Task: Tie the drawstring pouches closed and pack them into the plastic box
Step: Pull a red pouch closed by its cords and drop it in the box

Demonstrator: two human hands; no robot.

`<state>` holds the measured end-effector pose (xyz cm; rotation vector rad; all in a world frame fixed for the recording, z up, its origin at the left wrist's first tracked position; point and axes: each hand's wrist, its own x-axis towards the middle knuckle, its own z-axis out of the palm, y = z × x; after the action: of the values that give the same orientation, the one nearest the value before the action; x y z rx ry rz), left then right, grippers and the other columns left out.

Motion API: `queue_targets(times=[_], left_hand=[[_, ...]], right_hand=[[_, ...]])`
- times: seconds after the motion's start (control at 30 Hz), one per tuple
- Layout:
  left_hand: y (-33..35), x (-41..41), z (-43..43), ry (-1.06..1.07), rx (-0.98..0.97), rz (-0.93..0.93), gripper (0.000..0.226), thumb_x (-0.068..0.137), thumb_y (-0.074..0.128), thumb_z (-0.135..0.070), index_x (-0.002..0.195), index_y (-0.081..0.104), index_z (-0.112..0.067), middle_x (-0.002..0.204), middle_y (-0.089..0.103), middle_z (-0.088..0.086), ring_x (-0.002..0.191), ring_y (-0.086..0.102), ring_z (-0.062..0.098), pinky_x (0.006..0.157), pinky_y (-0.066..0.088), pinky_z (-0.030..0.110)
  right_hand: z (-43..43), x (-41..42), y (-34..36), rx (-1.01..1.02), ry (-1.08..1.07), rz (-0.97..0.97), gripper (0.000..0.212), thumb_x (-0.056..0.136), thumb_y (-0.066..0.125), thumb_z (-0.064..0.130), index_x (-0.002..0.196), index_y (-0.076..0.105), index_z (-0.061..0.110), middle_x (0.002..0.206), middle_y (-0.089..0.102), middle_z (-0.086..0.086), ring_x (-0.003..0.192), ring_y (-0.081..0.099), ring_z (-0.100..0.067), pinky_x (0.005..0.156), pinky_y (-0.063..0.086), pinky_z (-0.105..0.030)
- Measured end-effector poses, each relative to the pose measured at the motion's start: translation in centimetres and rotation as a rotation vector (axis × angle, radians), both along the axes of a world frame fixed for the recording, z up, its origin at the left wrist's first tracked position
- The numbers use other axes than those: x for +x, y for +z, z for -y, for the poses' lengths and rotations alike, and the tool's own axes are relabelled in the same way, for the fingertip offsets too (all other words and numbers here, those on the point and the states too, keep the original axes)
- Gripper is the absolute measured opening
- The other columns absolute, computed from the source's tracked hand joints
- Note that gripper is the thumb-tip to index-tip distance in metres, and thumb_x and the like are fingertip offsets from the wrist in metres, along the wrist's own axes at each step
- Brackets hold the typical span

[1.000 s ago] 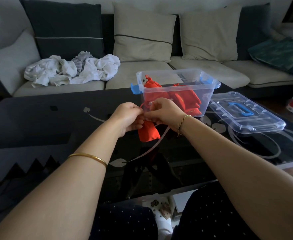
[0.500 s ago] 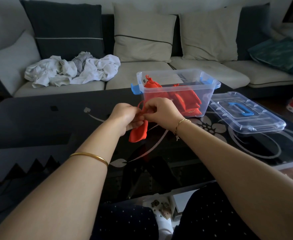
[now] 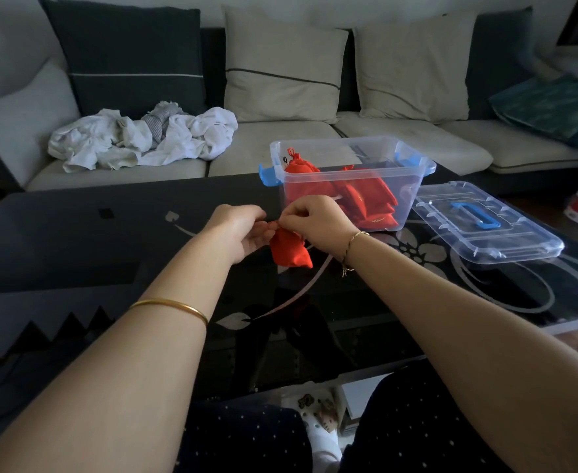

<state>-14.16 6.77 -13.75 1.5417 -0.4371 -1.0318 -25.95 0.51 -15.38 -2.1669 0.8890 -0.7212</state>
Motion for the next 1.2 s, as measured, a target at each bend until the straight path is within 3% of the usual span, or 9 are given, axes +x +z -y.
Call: queue_targets(times=[0.1,0.2,0.33,0.47,0.5,0.6,0.77,0.93,1.2], left_hand=[[0.1,-0.1,0.2,0.012,0.013,0.188,0.009,0.091,0.054,-0.003,0.1,0.055,-0.002,0.08,0.059,0.01,0.071,0.063,0.017,0.055,0.054,0.025],[0.0,0.0,0.1,-0.04,-0.056,0.53,0.013,0.087,0.06,-0.005,0.098,0.059,-0.013,0.091,0.059,0.003,0.082,0.058,0.013,0.066,0.051,0.025],[-0.1,-0.4,-0.1,-0.233,-0.159,0.819,0.008,0.08,0.069,-0.009,0.078,0.066,-0.017,0.076,0.057,-0.006,0.073,0.051,0.004,0.069,0.041,0.021],[-0.8,-0.4,0.4,-0.219,-0.145,0.991,0.005,0.077,0.075,-0.018,0.076,0.07,-0.019,0.092,0.063,0.005,0.076,0.057,0.01,0.064,0.042,0.018],[-0.9,-0.3,0.5,-0.212,-0.138,0.997,0.005,0.076,0.076,-0.019,0.077,0.071,-0.019,0.093,0.063,0.006,0.076,0.058,0.011,0.063,0.044,0.018],[-1.0,-0.5,0.5,-0.242,-0.15,0.949,0.005,0.078,0.075,-0.014,0.081,0.073,-0.013,0.086,0.067,0.005,0.078,0.062,0.014,0.077,0.052,0.027],[-0.8,-0.8,0.5,-0.262,-0.138,0.987,0.006,0.08,0.073,-0.015,0.084,0.071,-0.011,0.083,0.067,0.002,0.079,0.061,0.014,0.075,0.047,0.025],[-0.7,-1.0,0.8,-0.243,-0.082,0.966,0.009,0.09,0.057,-0.017,0.086,0.062,-0.011,0.081,0.057,-0.003,0.077,0.052,0.01,0.064,0.039,0.023],[0.0,-0.6,0.8,-0.345,0.053,0.982,0.01,0.096,0.045,-0.016,0.087,0.049,-0.014,0.089,0.052,0.002,0.084,0.05,0.017,0.07,0.041,0.029]], right_hand=[[0.5,-0.1,-0.5,0.247,-0.064,0.053,0.02,0.086,0.061,0.015,0.066,0.062,0.015,0.066,0.053,0.002,0.062,0.049,-0.01,0.059,0.043,-0.022],[1.0,-0.3,-0.7,0.387,-0.117,0.122,0.017,0.085,0.063,0.015,0.071,0.064,0.004,0.063,0.051,-0.006,0.055,0.042,-0.014,0.051,0.035,-0.025],[1.1,-0.5,-0.6,0.465,-0.123,0.201,0.017,0.084,0.063,0.011,0.088,0.066,-0.005,0.059,0.048,-0.006,0.053,0.04,-0.014,0.05,0.031,-0.024],[1.0,-0.4,-0.5,0.575,-0.131,0.295,0.013,0.085,0.061,0.007,0.092,0.064,-0.004,0.058,0.043,-0.004,0.049,0.037,-0.011,0.049,0.03,-0.023],[1.0,-0.5,-0.4,0.613,-0.125,0.309,0.008,0.085,0.06,0.006,0.084,0.063,-0.001,0.058,0.042,-0.003,0.047,0.036,-0.01,0.048,0.031,-0.021],[1.2,-0.6,-0.5,0.742,-0.125,0.365,0.022,0.086,0.06,0.006,0.066,0.054,0.01,0.055,0.04,0.0,0.041,0.034,-0.006,0.045,0.03,-0.018],[1.1,-0.9,-0.5,0.818,-0.065,0.419,0.025,0.088,0.057,0.005,0.065,0.052,0.011,0.056,0.038,-0.001,0.047,0.032,-0.007,0.05,0.029,-0.019],[1.5,-1.9,-0.5,0.618,-0.043,0.24,0.013,0.087,0.061,0.006,0.073,0.062,0.005,0.064,0.051,-0.004,0.053,0.041,-0.008,0.054,0.038,-0.019],[3.0,-3.5,-0.8,0.352,-0.195,0.214,0.022,0.083,0.062,0.001,0.065,0.057,0.011,0.063,0.052,-0.001,0.054,0.045,-0.01,0.055,0.042,-0.02]])
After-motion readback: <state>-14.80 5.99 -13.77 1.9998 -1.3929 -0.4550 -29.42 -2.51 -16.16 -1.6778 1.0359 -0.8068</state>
